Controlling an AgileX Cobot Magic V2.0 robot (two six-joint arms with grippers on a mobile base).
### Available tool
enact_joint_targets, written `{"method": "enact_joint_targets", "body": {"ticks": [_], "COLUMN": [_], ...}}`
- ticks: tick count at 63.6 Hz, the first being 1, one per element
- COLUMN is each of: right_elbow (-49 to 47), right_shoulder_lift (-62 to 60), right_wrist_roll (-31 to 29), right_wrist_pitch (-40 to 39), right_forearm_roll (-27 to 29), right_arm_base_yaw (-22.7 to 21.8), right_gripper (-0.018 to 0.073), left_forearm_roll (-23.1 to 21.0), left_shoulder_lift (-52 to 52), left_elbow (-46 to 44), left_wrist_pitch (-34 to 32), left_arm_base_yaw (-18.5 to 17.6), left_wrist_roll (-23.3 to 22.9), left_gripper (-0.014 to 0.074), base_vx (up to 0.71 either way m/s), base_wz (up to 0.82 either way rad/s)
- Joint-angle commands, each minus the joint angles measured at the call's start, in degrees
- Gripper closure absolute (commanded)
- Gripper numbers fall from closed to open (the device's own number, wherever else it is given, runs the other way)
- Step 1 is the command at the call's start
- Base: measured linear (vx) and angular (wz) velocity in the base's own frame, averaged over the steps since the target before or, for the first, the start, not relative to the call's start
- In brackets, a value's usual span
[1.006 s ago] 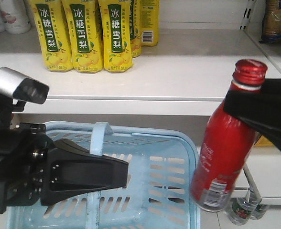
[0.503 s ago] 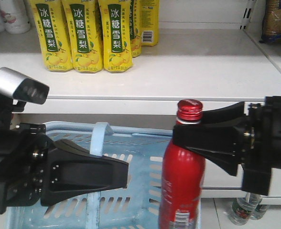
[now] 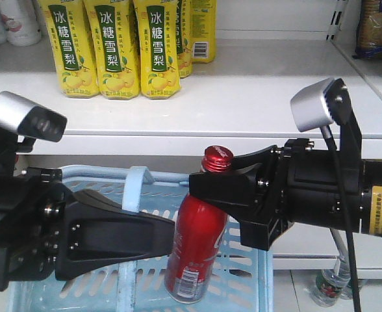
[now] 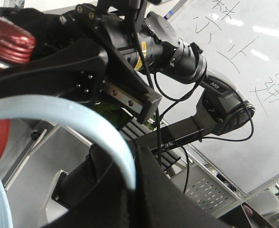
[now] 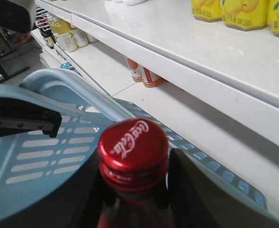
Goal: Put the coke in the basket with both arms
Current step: 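Carry the coke bottle with the right gripper over the basket, then open the right gripper to drop the coke into the basket, then withdraw the right gripper away from the basket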
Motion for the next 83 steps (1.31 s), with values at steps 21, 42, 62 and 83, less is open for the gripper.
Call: {"method": "enact_joint_targets", "body": {"ticks": [21,42,62,83], "right_elbow": [-1.8,-1.8,0.9,28.5], "right_shoulder_lift": [-1.1,-7.2,-21.4,-40.1], "right_wrist_roll": [-0.8,-1.8,-6.0,-4.4], "right_wrist_pitch": [4.5,13.5,18.2,40.6], "right_forearm_roll": [-0.1,-0.1,-0.1,0.3], "right_arm_base_yaw": [0.1,0.0,0.0,0.0], "right_gripper": [0.0054,0.0155,0.0567,0.0564], "left_forearm_roll": [-6.0,-6.8,-6.9,-6.9], "left_shoulder_lift": [-1.4,-1.4,-1.4,-1.4], "left_elbow": [-2.0,-2.0,-2.0,-2.0], "left_wrist_pitch": [-8.8,-10.0,-10.1,-10.0], "left_arm_base_yaw": [-0.1,-0.1,-0.1,-0.1], "left_wrist_roll": [0.2,0.2,0.2,0.2], "left_gripper": [0.0602,0.0602,0.0602,0.0602], "base_vx": [0.00,0.00,0.00,0.00], "base_wz": [0.00,0.00,0.00,0.00]}}
